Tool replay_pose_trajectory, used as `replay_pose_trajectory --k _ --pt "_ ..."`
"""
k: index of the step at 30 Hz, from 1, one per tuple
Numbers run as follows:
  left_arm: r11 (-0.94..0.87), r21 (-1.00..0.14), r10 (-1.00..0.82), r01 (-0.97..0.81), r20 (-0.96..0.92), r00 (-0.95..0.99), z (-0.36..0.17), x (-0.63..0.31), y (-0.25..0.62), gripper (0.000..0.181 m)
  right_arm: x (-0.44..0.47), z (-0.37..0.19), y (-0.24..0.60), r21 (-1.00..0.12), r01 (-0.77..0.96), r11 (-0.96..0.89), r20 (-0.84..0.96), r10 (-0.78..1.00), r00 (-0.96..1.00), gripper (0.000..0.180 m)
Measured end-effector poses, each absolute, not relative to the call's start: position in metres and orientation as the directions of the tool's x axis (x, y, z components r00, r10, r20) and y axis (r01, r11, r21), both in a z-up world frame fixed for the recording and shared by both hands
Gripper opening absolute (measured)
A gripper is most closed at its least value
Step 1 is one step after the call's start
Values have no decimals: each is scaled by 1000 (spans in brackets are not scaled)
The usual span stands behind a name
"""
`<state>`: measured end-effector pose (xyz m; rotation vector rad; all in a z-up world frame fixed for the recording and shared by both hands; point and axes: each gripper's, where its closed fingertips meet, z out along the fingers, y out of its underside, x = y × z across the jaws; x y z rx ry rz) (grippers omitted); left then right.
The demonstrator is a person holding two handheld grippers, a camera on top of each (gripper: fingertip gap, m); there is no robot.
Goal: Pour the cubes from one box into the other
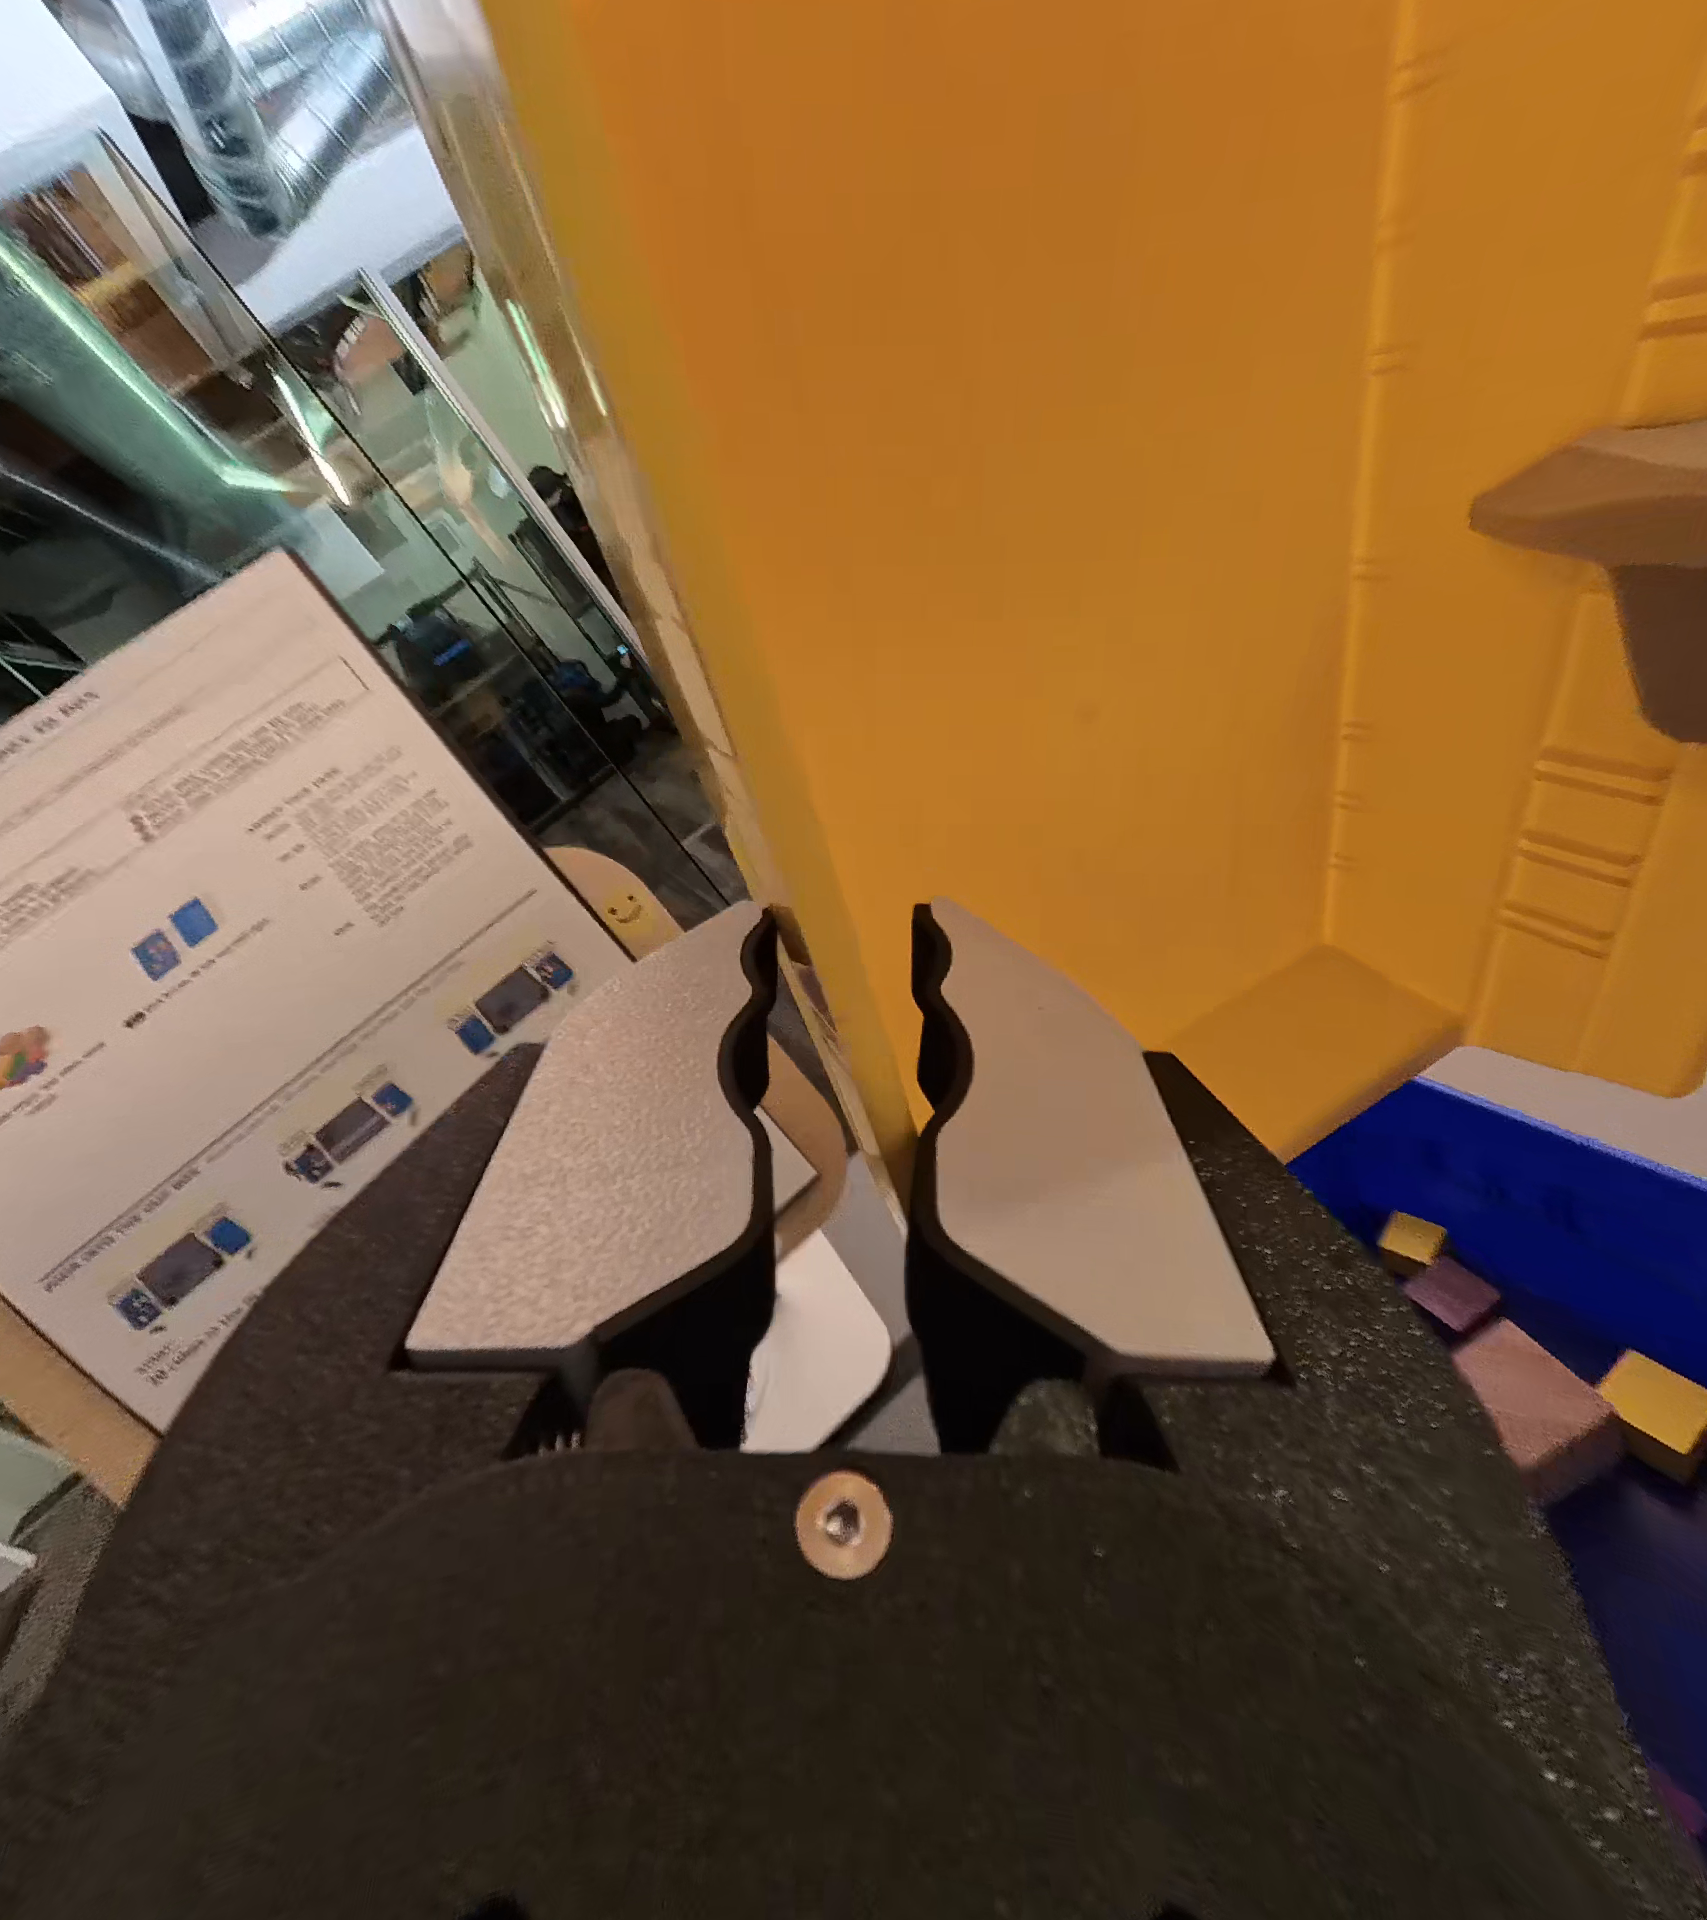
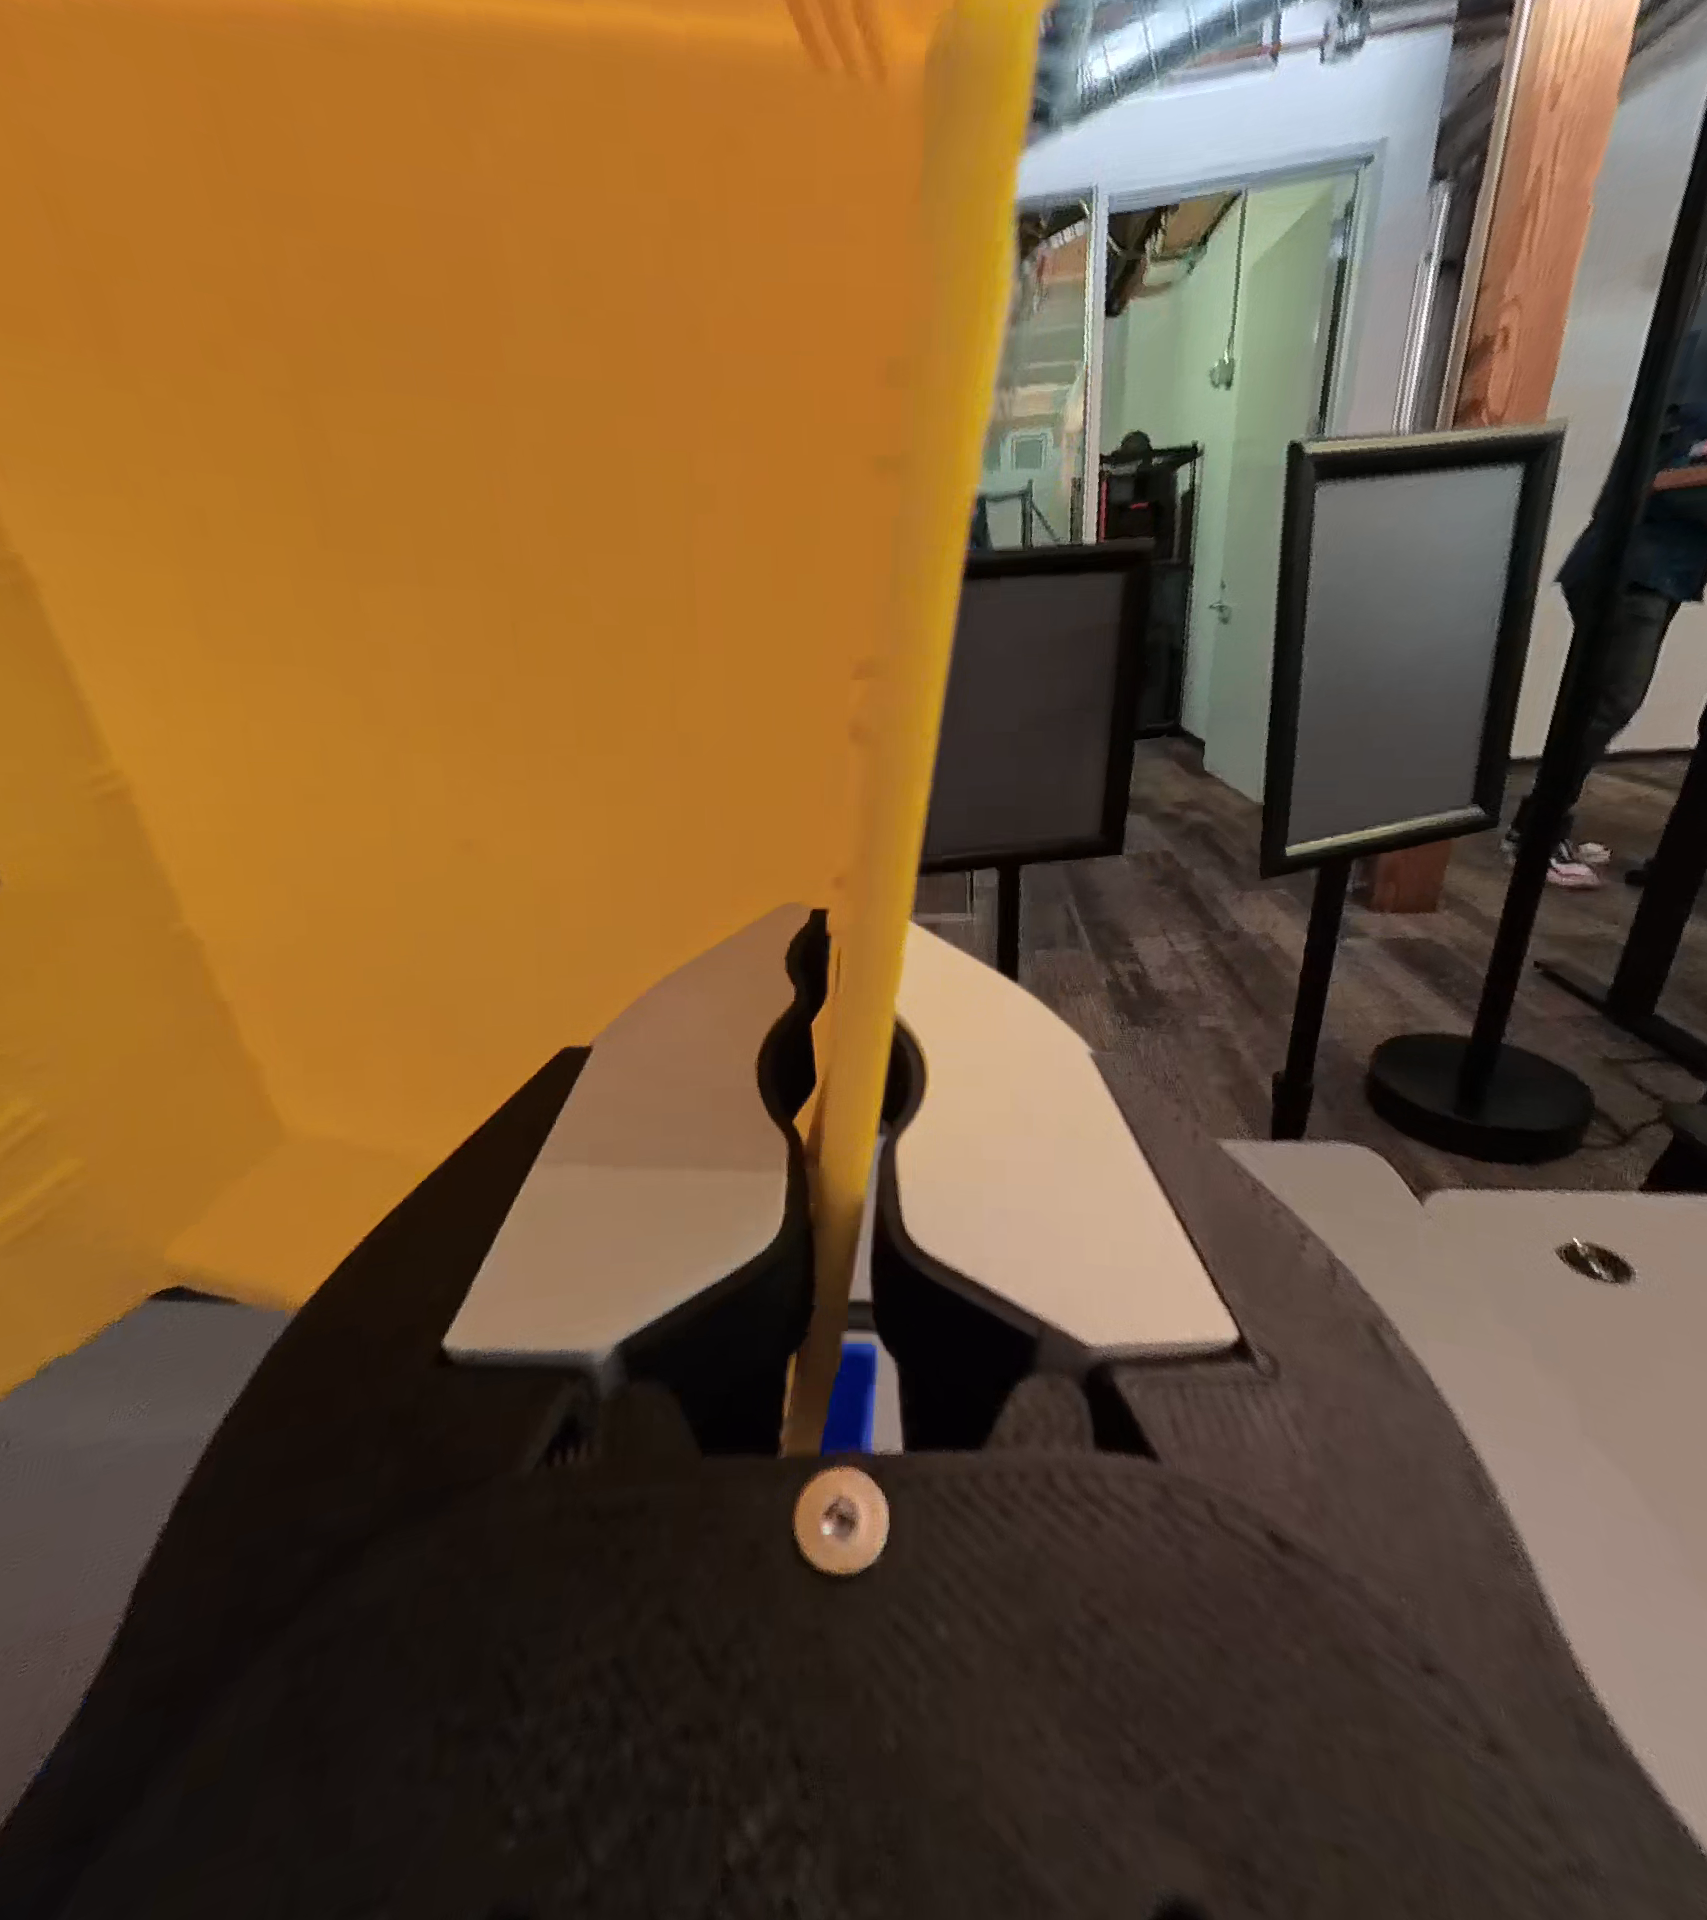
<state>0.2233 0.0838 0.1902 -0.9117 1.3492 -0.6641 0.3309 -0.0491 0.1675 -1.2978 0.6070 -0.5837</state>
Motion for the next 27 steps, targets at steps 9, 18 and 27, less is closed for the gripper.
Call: replay_pose_trajectory --k 9,18,27 --pt "438 -881 -899 -176 -427 -101 153 249 28 44 346 173 -109 -990 -69 120 -137 -778 613 4" --pt "224 -846 -824 -484 101 -558 124 238 -8 74 406 169 -161 -813 -428 -394 45 -776 629 4" --pt "-71 -495 -870 -866 455 -189 -6 175 109 62 436 59 -246 -467 -653 -596 198 -790 580 7"
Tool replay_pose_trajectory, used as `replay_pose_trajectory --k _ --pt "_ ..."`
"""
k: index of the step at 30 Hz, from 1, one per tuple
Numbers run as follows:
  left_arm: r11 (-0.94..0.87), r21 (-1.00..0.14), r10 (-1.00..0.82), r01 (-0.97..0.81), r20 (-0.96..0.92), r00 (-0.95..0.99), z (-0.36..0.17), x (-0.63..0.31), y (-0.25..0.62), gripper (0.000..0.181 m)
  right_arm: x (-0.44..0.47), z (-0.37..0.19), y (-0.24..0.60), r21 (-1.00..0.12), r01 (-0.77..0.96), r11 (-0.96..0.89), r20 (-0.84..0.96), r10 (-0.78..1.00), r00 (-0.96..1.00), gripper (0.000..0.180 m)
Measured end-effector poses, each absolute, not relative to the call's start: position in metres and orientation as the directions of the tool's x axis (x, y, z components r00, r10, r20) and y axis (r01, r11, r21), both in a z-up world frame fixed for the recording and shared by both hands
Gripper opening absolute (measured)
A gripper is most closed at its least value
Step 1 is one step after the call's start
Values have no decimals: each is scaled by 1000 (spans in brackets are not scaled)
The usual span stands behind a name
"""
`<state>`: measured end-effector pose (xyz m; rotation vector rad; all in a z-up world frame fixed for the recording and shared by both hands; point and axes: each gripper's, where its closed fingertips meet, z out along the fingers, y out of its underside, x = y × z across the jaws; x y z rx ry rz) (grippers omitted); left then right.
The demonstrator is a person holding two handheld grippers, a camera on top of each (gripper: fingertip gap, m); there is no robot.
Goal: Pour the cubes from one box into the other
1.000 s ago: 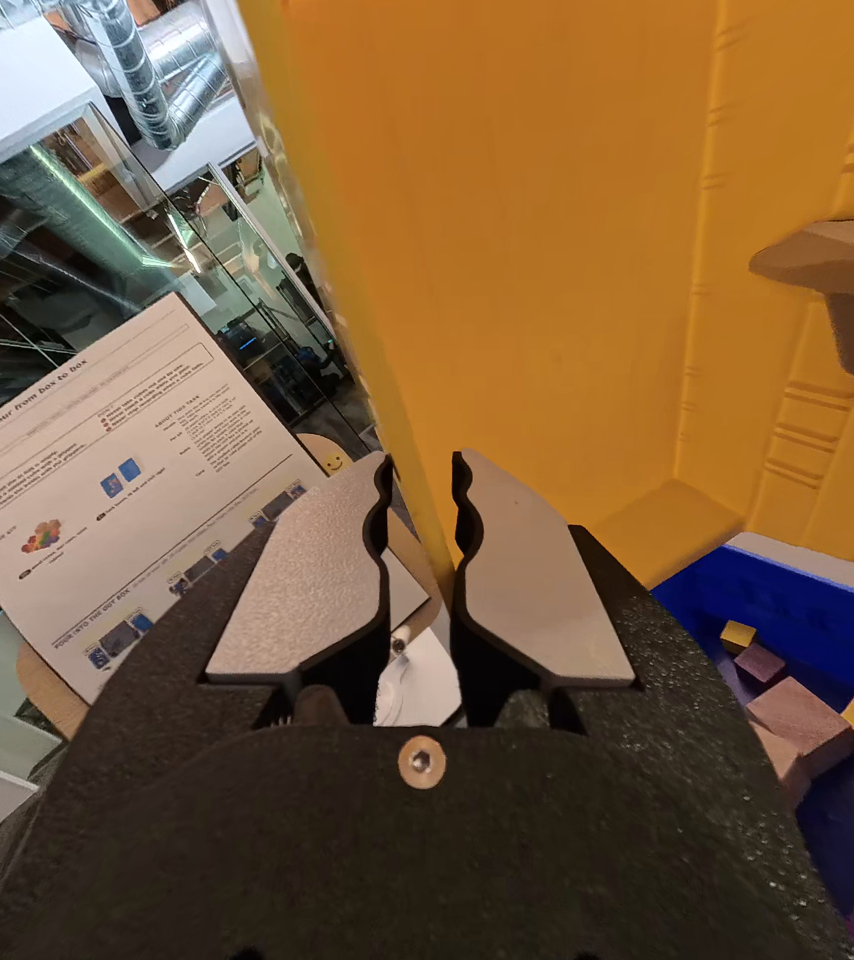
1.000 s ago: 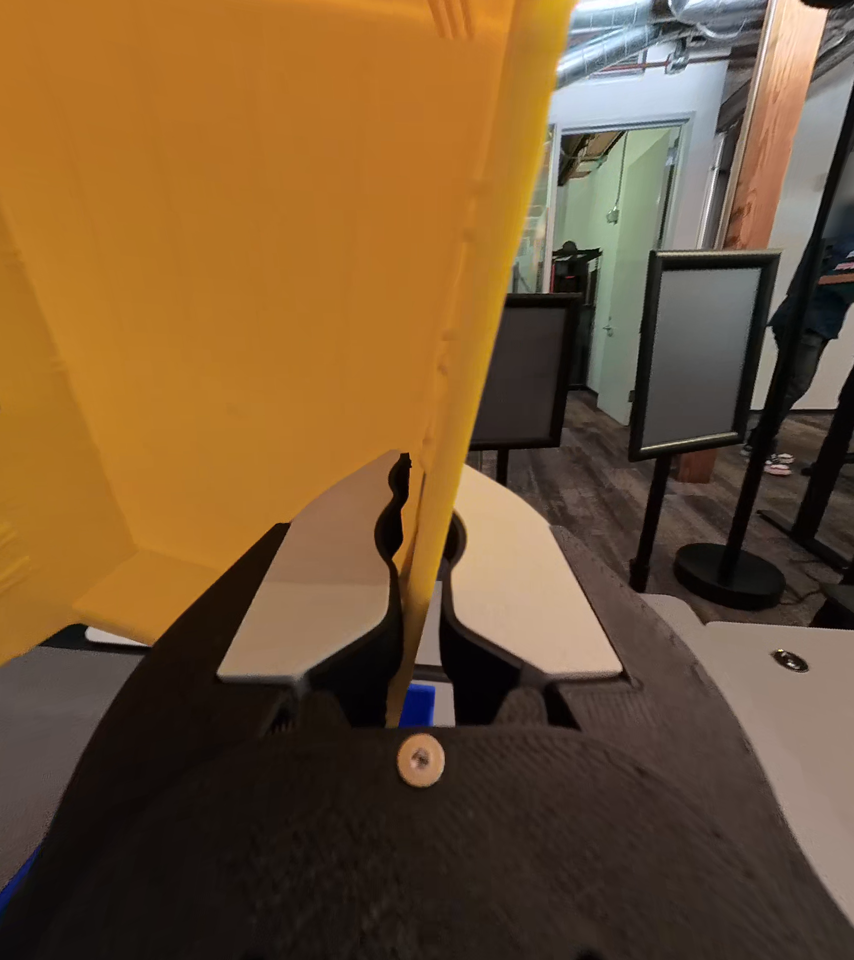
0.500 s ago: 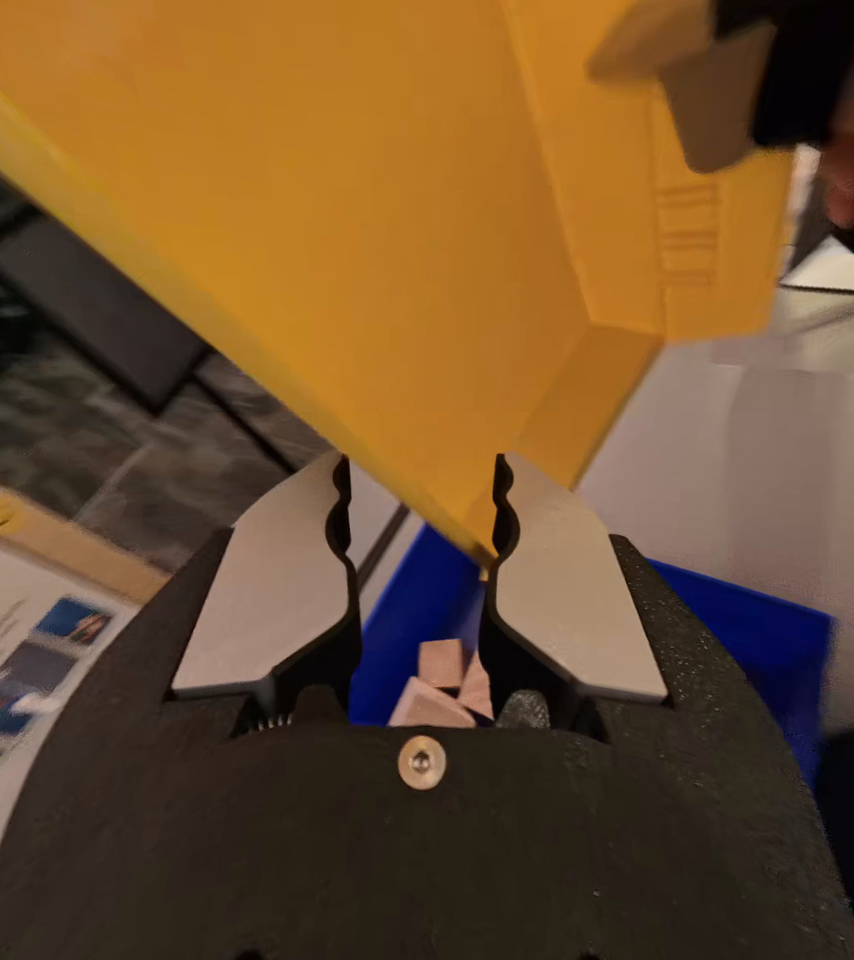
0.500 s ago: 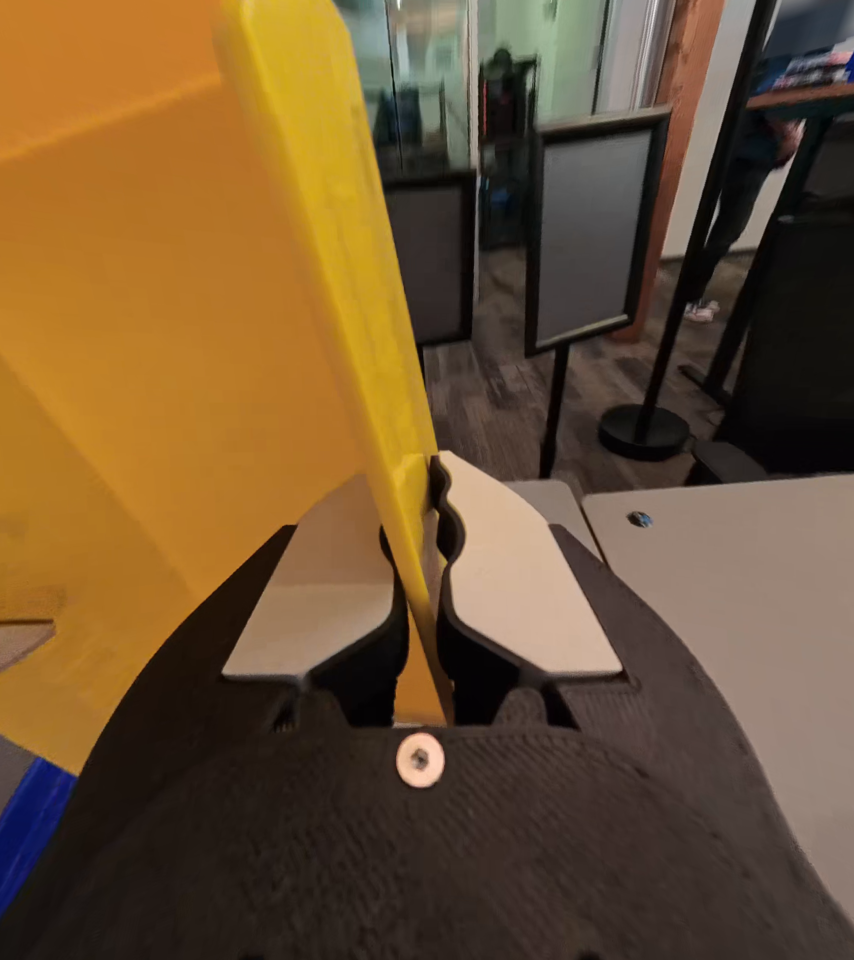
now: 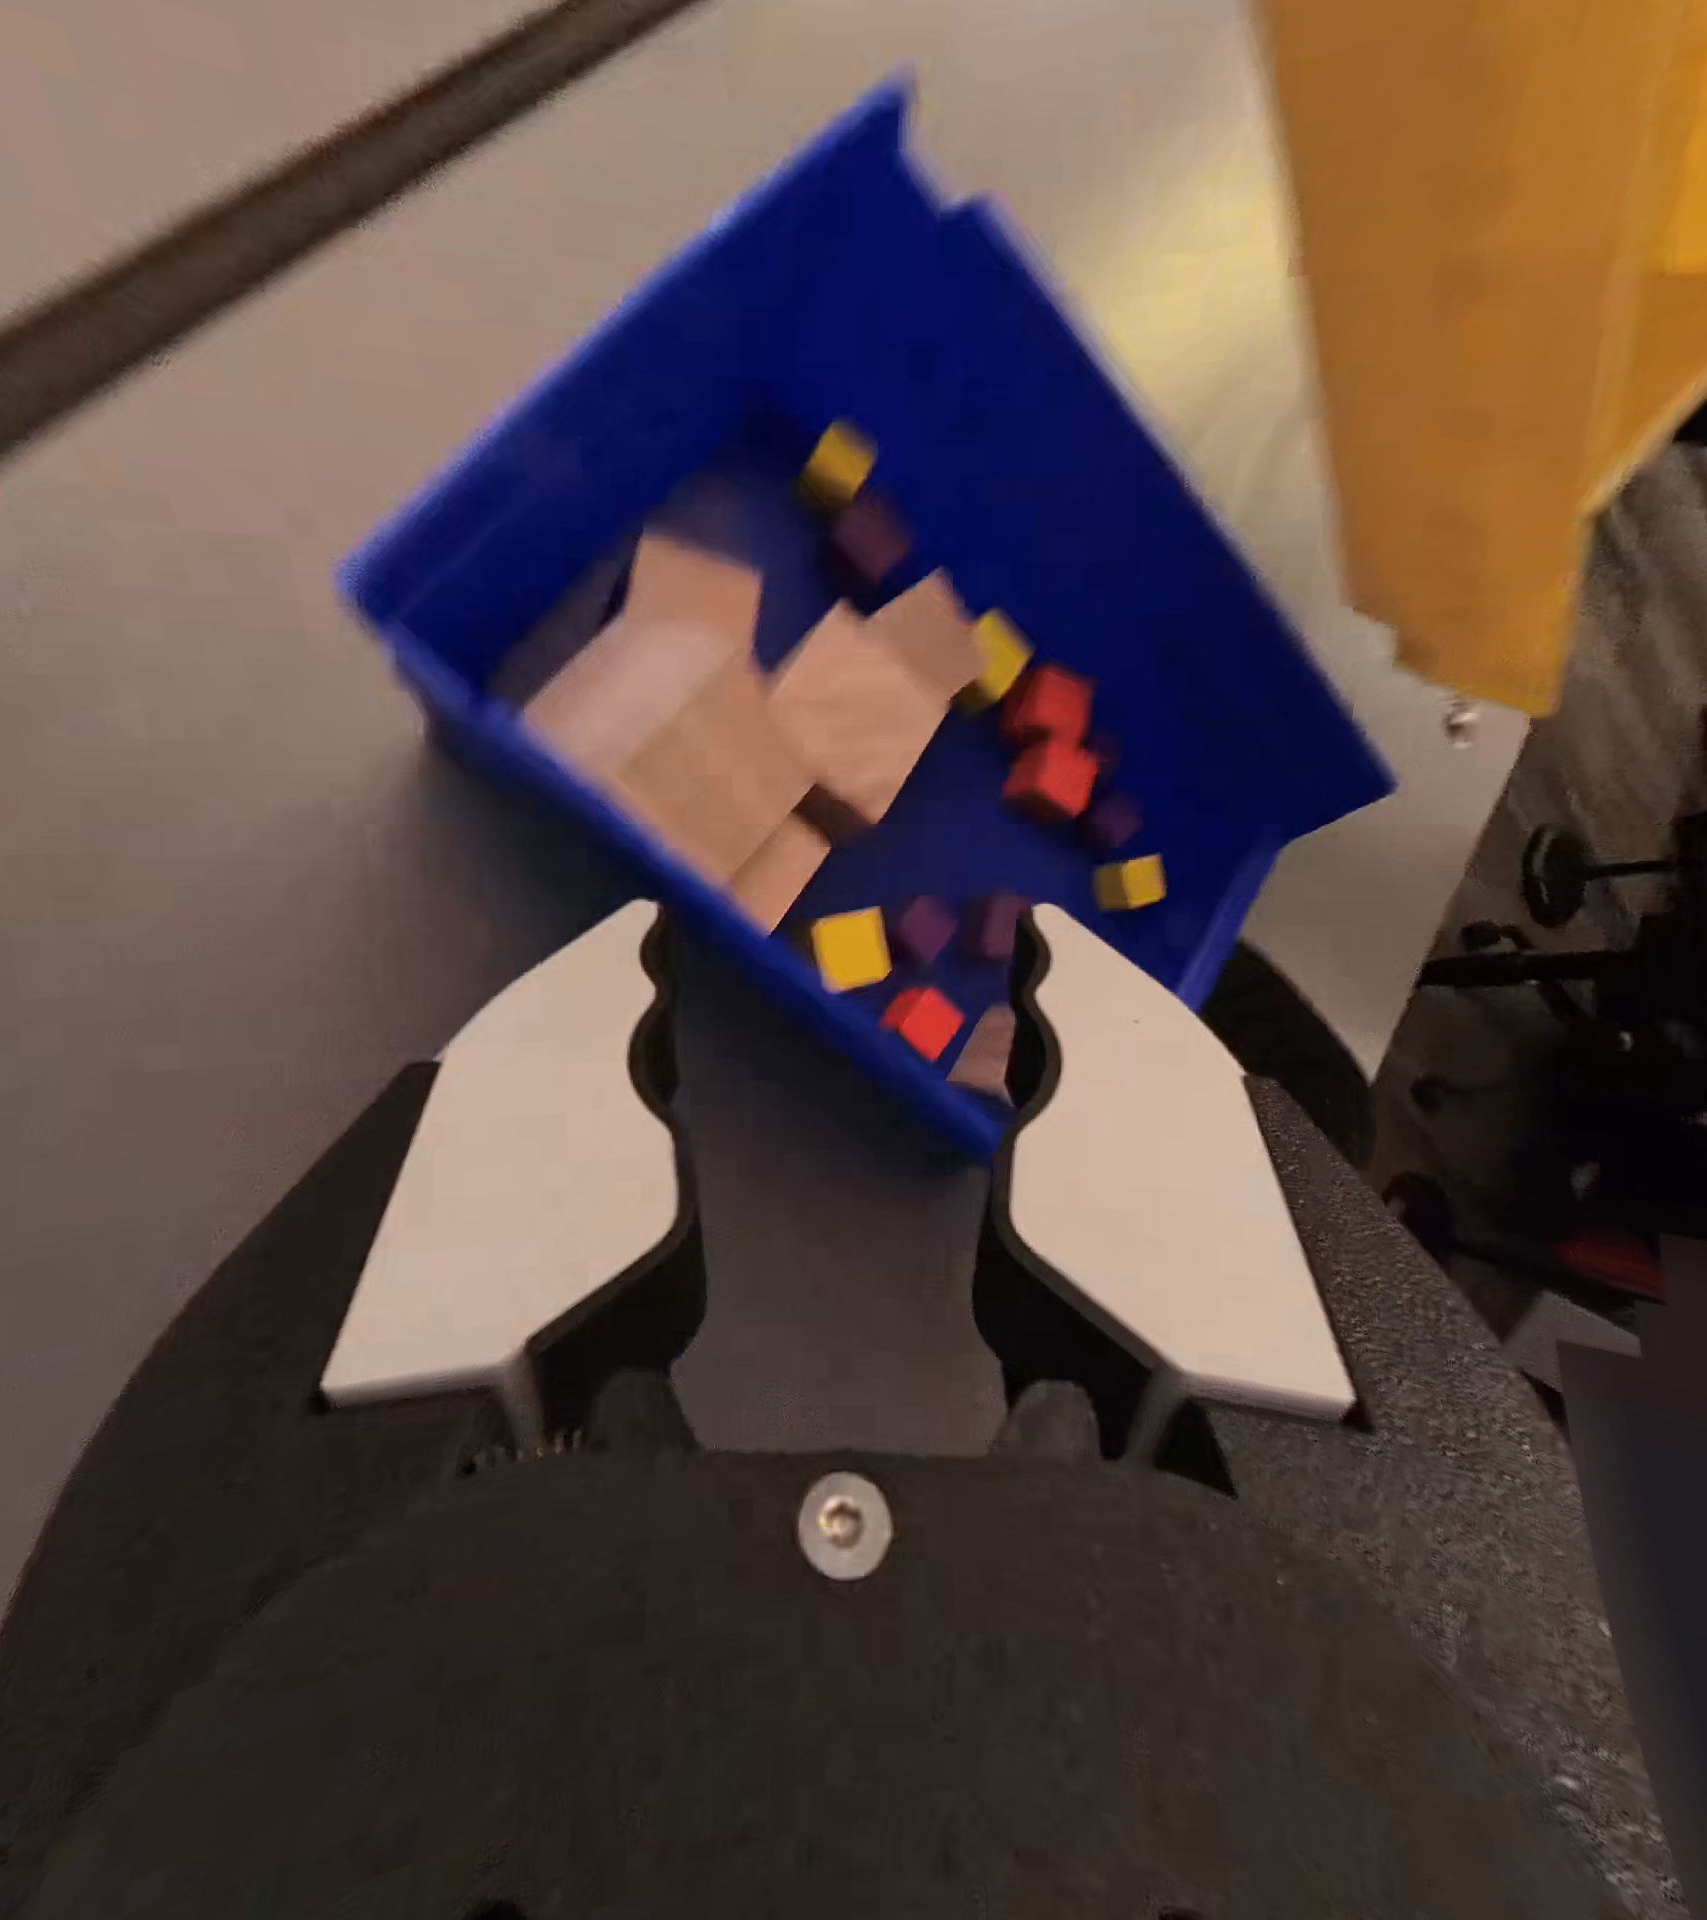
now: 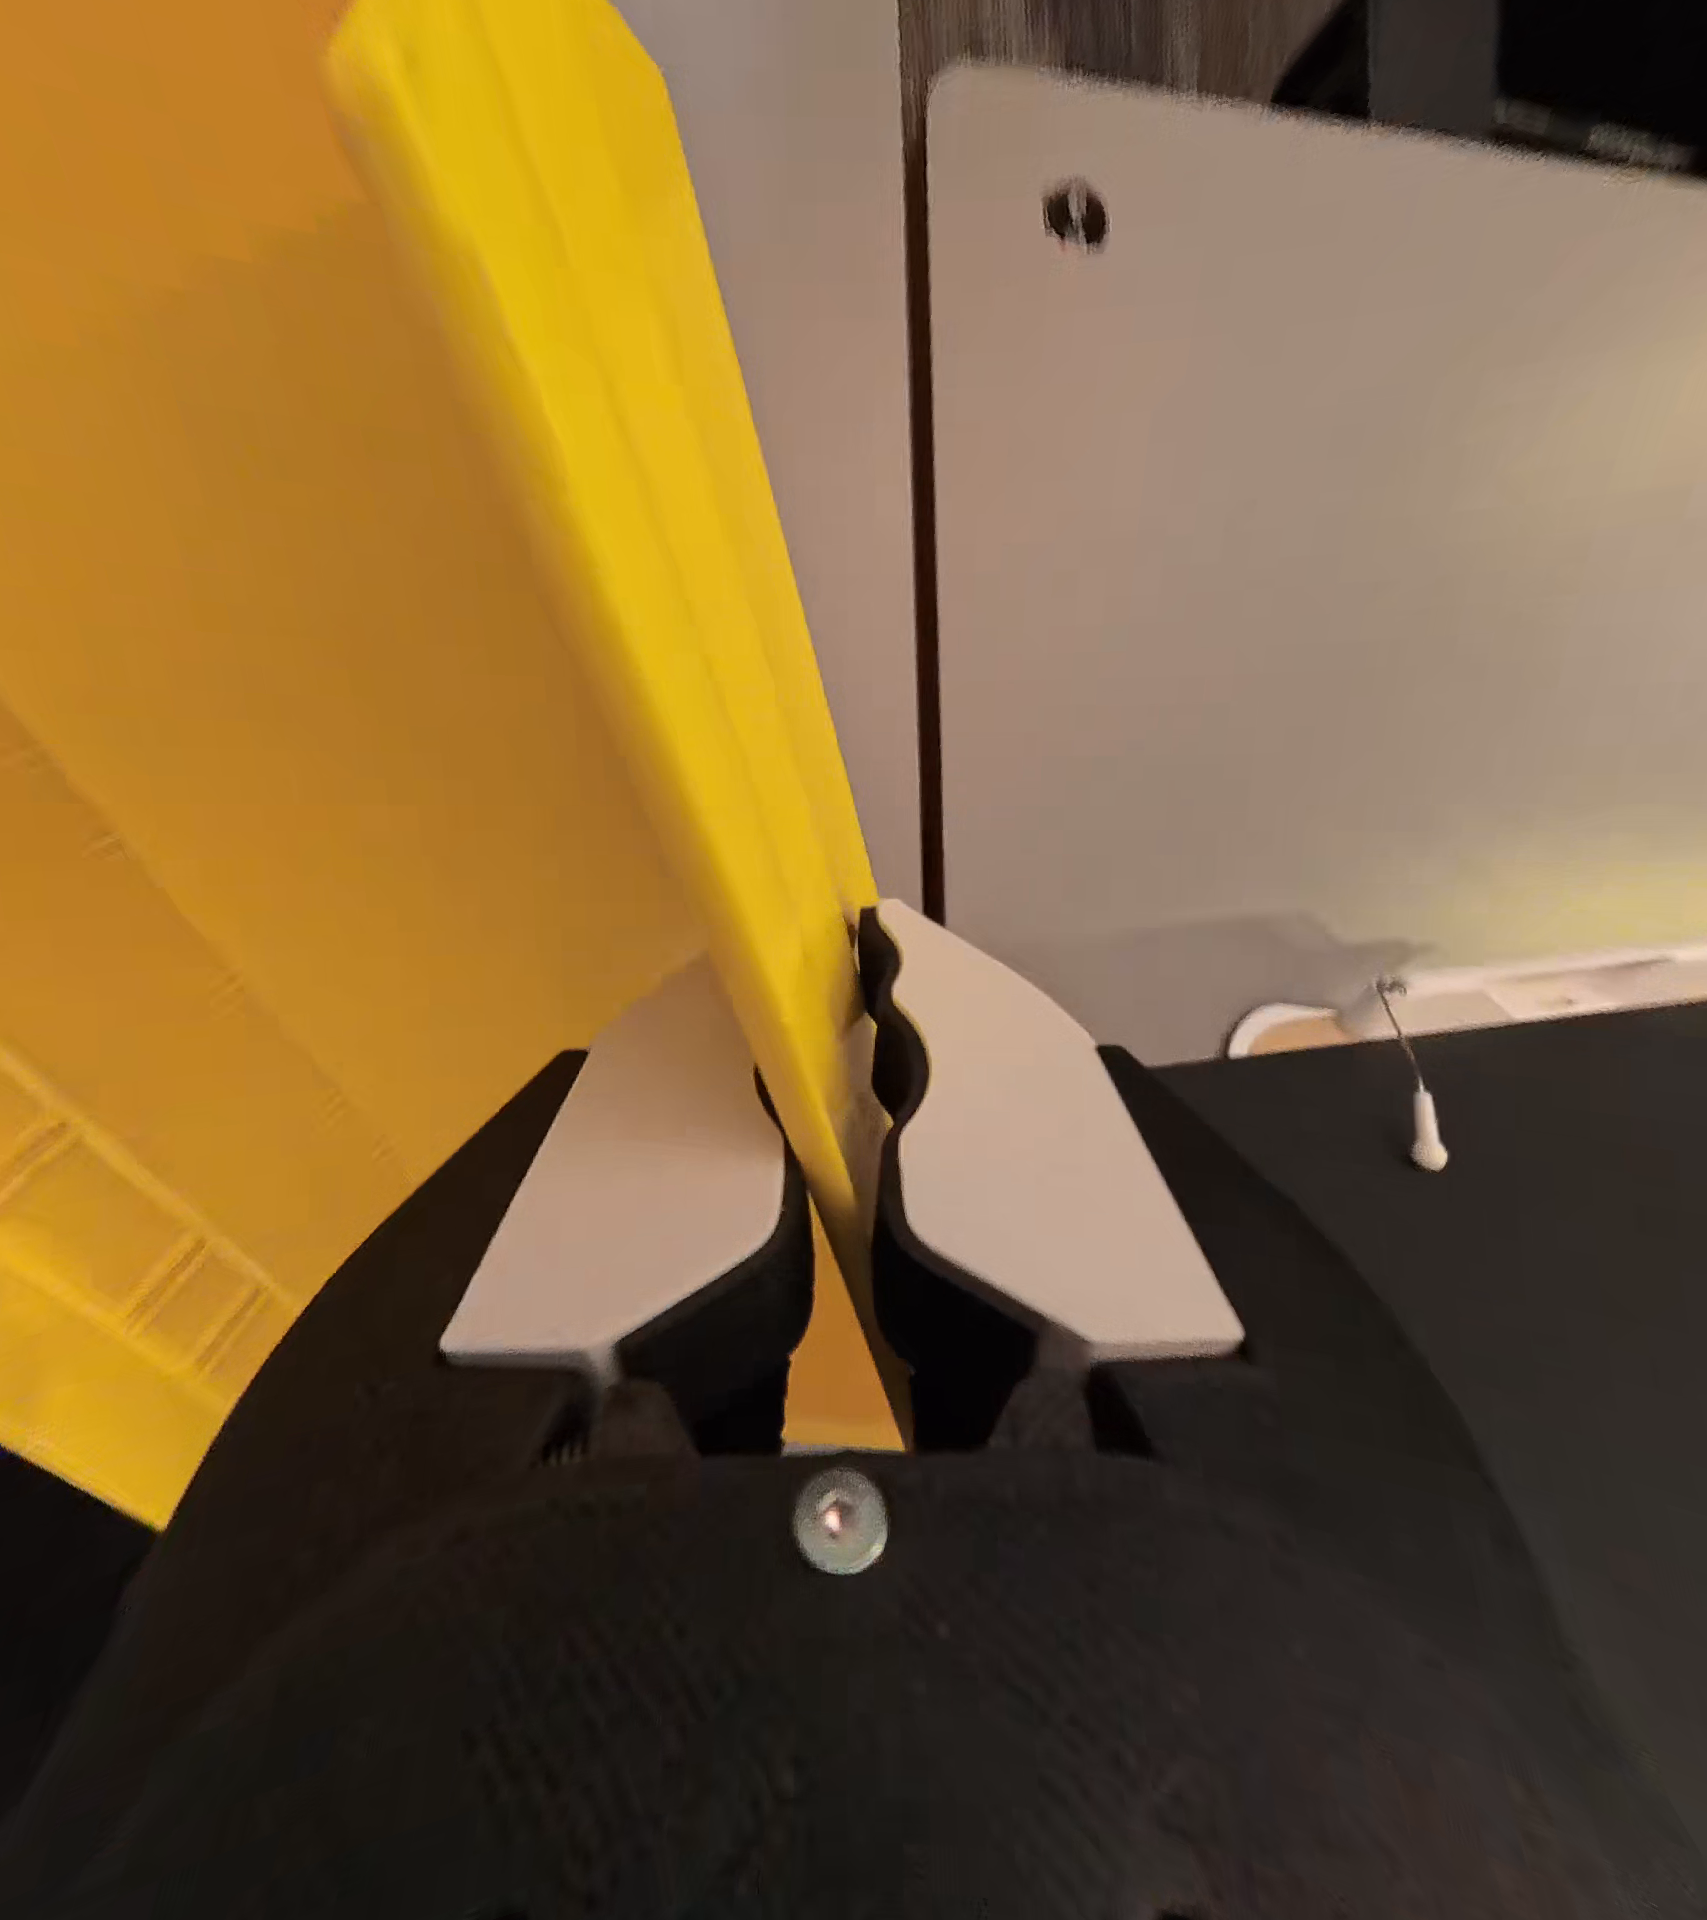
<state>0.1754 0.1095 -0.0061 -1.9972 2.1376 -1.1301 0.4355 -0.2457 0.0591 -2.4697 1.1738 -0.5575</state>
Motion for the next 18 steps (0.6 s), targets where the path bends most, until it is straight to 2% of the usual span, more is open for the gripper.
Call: replay_pose_trajectory --k 5,8,11,15,17,18 --pt "-237 -280 -792 -930 610 18 -51 151 105 66 440 11 -261 -332 -719 -611 169 -788 592 6" --pt "-176 -261 -844 -949 536 9 -73 146 103 71 441 -13 -264 -283 -743 -606 122 -791 599 4" --pt "-208 -185 -804 -961 591 60 -85 143 88 73 444 -30 -267 -255 -756 -603 112 -795 596 4" --pt "-150 -124 -807 -981 588 49 -95 145 74 58 443 -49 -268 -210 -767 -606 94 -793 602 4" --pt "-107 -118 -815 -987 579 19 -93 149 68 36 439 -57 -264 -190 -766 -614 60 -786 615 4" --pt "-81 -96 -831 -992 557 14 -94 148 68 36 436 -62 -262 -176 -771 -612 43 -787 616 4"
